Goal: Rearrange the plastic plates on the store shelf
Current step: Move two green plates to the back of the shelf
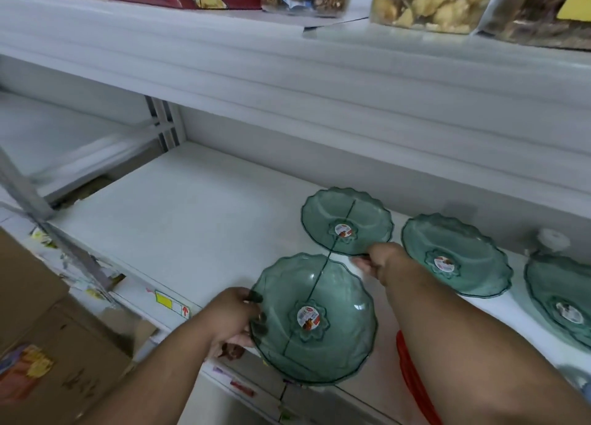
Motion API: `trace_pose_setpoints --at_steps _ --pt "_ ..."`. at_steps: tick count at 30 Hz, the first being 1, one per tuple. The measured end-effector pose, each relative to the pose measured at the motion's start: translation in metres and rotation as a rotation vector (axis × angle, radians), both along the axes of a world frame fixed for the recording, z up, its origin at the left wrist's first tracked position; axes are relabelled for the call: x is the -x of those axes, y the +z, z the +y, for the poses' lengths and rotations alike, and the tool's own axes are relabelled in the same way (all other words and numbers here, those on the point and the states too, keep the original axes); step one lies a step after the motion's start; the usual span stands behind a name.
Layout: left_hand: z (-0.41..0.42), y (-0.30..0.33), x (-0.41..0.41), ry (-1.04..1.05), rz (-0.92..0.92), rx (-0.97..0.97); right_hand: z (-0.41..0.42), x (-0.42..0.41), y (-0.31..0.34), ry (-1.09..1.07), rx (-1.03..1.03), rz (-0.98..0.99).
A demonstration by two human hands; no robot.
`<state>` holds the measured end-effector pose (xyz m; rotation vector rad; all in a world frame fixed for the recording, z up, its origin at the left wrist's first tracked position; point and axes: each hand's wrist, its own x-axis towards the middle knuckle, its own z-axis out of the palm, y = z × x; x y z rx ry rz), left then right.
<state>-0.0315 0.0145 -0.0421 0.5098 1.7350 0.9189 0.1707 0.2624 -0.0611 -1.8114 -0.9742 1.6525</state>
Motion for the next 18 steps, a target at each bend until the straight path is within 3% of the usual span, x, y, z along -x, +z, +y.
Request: trace_pose_setpoints --at_steps 10,18 --pt "-0.044 0.026 0.072 0.115 -0.019 -0.067 -0.035 0.014 0.041 -0.032 -0.14 0.045" --pt "-0.073 0.031 0.165 0.286 -0.109 -0.131 -0.129 0.051 0.078 -0.251 -0.191 0.189"
